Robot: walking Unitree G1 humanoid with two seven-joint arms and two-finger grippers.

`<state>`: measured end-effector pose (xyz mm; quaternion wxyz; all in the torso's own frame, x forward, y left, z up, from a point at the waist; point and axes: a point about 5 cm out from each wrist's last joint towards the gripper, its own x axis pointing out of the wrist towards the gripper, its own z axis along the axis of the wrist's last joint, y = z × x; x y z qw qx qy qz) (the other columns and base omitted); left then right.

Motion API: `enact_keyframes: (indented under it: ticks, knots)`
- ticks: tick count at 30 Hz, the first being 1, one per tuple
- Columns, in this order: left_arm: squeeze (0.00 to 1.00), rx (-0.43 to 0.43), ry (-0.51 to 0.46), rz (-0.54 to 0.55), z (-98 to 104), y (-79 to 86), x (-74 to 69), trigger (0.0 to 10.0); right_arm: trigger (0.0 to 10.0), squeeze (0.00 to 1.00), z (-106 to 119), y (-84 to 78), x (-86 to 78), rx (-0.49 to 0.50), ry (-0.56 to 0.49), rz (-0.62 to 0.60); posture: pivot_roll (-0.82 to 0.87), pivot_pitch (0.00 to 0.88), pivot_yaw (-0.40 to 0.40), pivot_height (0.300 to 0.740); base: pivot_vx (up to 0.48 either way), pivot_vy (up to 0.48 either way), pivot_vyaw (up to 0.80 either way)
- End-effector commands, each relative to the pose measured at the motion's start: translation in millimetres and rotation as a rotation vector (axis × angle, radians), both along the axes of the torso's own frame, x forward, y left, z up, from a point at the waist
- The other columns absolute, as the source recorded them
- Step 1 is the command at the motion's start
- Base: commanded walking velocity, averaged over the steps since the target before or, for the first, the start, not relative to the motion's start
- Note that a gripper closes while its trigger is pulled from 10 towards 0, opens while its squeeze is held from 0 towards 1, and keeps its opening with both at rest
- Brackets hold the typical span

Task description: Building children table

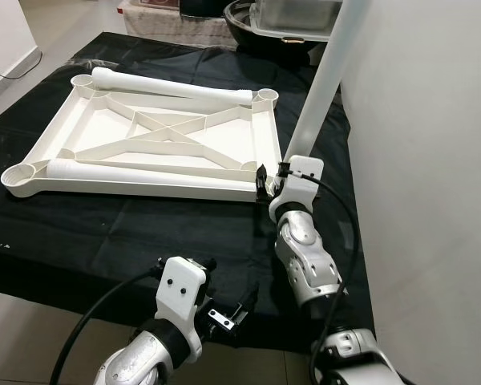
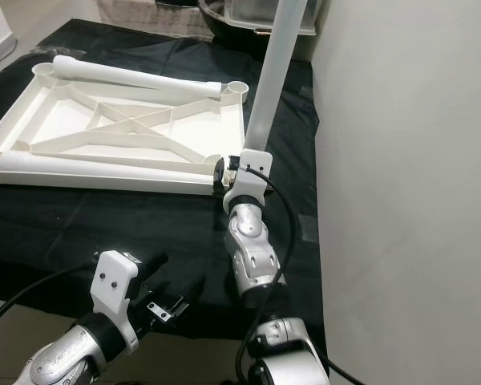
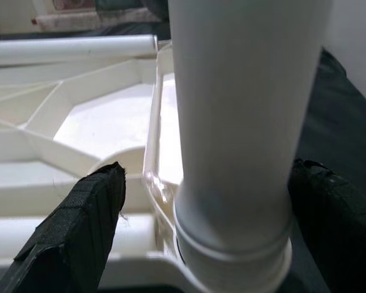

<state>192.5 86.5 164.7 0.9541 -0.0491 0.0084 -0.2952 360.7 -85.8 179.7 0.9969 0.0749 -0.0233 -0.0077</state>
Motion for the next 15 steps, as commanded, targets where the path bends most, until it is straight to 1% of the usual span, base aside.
enact_keyframes:
  ticks: [1, 3, 5, 6, 8, 10, 11, 13, 15]
  knots:
    - [0.0, 0.004, 0.019, -0.008, -4.7, -0.8, -1.5, 10.0, 10.0, 0.0, -7.0, 2.6, -4.7, -0.008, 0.03, 0.032, 0.22, 0.158, -0.097, 0.74, 0.0, 0.0, 0.0]
    - [0.0, 0.004, 0.019, -0.008, -4.8, -0.8, -1.4, 10.0, 10.0, 0.0, -8.3, -0.3, -7.1, -0.015, 0.033, 0.032, 0.22, 0.158, -0.097, 0.74, 0.0, 0.0, 0.0]
    - [0.0, 0.004, 0.019, -0.009, -5.1, -0.9, -1.0, 10.0, 10.0, 0.0, -9.7, -5.3, -12.1, -0.027, 0.038, 0.059, 0.22, 0.155, -0.097, 0.74, 0.0, 0.0, 0.0]
    - [0.0, 0.003, 0.019, -0.008, -5.3, -0.9, -0.8, 10.0, 10.0, 0.0, -9.8, -8.1, -15.3, -0.029, 0.042, 0.095, 0.22, 0.155, -0.096, 0.74, 0.0, 0.0, 0.0]
    - [0.0, 0.003, 0.019, -0.008, -5.3, -0.9, -0.8, 10.0, 10.0, 0.0, -9.8, -8.1, -15.3, -0.029, 0.042, 0.095, 0.22, 0.155, -0.096, 0.74, 0.0, 0.0, 0.0]
    - [0.0, 0.004, 0.02, -0.008, -6.1, -0.6, -0.4, 10.0, 10.0, 0.0, -10.6, -17.1, -23.4, -0.06, 0.045, 0.162, 0.21, 0.147, -0.092, 0.74, 0.0, 0.0, 0.0]
    - [0.0, 0.004, 0.02, -0.008, -6.1, -0.6, -0.4, 10.0, 10.0, 0.0, -10.6, -17.1, -23.4, -0.06, 0.045, 0.162, 0.21, 0.147, -0.092, 0.74, 0.0, 0.0, 0.0]
    - [0.0, 0.003, 0.02, -0.009, -6.6, -0.5, -0.3, 10.0, 10.0, 0.0, -11.5, -28.8, -31.4, -0.091, 0.053, 0.183, 0.2, 0.146, -0.091, 0.74, 0.0, 0.0, 0.0]
    - [0.0, 0.003, 0.02, -0.009, -6.6, -0.5, -0.3, 10.0, 10.0, 0.0, -11.5, -28.8, -31.4, -0.091, 0.053, 0.183, 0.2, 0.146, -0.091, 0.74, 0.0, 0.0, 0.0]
